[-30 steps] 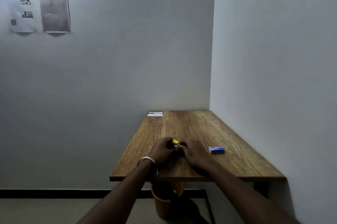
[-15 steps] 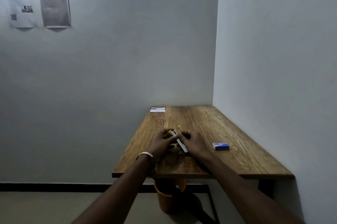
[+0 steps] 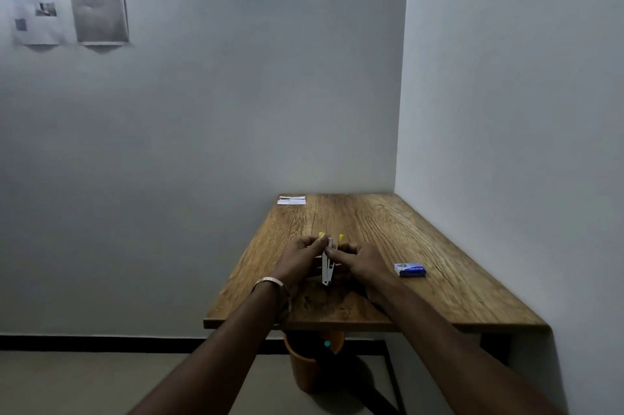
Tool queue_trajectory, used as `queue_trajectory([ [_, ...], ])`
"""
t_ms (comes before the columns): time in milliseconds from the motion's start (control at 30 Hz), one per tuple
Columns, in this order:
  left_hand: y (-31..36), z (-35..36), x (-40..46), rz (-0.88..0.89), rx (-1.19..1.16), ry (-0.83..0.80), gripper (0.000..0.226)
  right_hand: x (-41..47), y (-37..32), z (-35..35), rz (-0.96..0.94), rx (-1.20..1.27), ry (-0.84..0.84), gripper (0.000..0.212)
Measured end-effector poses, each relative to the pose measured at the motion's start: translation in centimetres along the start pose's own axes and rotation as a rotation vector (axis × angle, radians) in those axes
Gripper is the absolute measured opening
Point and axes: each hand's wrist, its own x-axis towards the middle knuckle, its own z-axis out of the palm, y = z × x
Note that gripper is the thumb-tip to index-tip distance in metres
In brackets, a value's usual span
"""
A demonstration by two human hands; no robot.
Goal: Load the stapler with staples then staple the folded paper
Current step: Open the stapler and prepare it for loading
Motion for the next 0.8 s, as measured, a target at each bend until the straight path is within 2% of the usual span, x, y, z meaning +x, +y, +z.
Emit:
queue_trajectory([
  [167,-0.36,0.55,0.63,0.003,0.04,0.041,0.039,0.37,0.33,0.02,-0.005,-0.047,0.053,0.019],
  [300,-0.34,0.69,0.83,0.029,0.088,0.058,0.04,0.45,0.28,0.05,-0.009,-0.083,0.073,0.021],
  [467,-0.11,0.23,0.44,-0.05,-0.124,0.064,0.035,0.77,0.21,-0.32,0.043,0.008,0.186,0.029],
  [600,-0.14,0.0,0.37,-0.038,-0.186,0.087,0.027,0.57,0.19,-0.32,0.064,0.133,0.154,0.021],
  [800,-0.44,-0.13,0.34,-0.047,-0.262,0.144,0.022,0.43,-0.03,-0.32,0.083,0.218,0.285,0.014],
])
